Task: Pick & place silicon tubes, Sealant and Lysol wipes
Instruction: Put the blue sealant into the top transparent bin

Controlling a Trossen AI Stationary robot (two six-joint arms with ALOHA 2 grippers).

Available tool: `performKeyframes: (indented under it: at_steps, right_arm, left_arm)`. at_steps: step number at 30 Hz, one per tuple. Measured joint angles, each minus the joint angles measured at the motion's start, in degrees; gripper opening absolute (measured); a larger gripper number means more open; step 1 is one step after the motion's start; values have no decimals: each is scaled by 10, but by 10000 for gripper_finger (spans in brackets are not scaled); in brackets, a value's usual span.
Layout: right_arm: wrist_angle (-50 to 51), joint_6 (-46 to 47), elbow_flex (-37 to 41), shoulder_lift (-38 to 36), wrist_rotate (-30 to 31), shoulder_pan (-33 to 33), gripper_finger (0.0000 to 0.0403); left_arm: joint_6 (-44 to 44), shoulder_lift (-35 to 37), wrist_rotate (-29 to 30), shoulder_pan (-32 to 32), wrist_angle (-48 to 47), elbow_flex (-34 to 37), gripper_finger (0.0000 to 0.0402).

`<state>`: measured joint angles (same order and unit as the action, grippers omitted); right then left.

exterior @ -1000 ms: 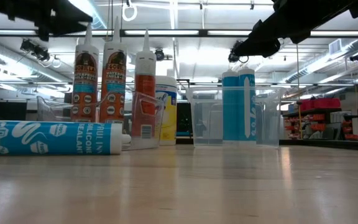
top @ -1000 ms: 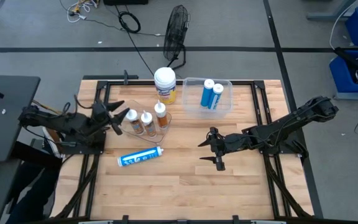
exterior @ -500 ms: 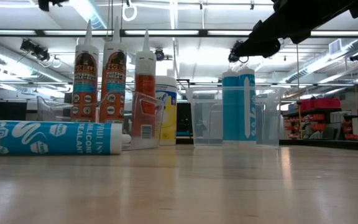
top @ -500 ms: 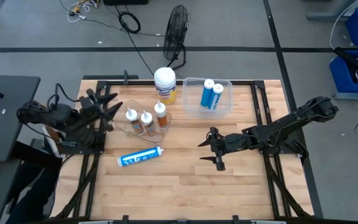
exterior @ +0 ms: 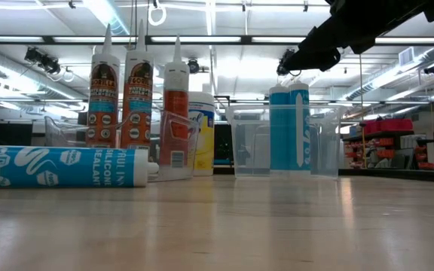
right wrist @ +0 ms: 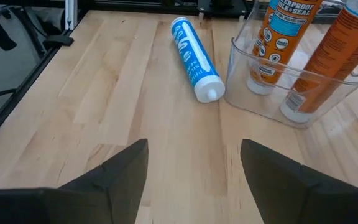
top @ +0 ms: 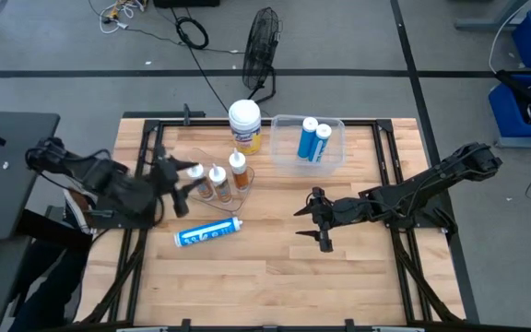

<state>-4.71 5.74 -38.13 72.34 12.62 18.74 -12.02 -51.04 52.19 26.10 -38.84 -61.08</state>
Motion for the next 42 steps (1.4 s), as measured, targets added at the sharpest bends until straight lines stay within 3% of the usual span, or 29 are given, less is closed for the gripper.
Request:
performKeyframes:
  at_steps: [3, 9, 15, 20, 31, 42]
  right_arm:
    - [-1, 0, 0, 0, 0, 0, 260]
    - [-1, 8, 0, 0, 0, 2, 260]
    - [0, 13, 0, 0, 0, 2, 260]
    - [0, 13, 0, 0, 0, 2, 260]
    - [-10, -4, 0, 0, -1, 2, 260]
    - [-9, -4, 0, 0, -16, 23, 260]
  left_arm:
    - [-73, -59, -27, 10, -88, -50, 214]
    - [-208, -155, -141, 29, -200, -129, 235]
    - [-318, -210, -222, 49, -269, -156, 272]
    - [-434, -247, -298, 66, -336, -156, 277]
    - [-489, -301, -330, 75, -310, -73, 278]
    - [-505, -301, -361, 76, -232, 48, 278]
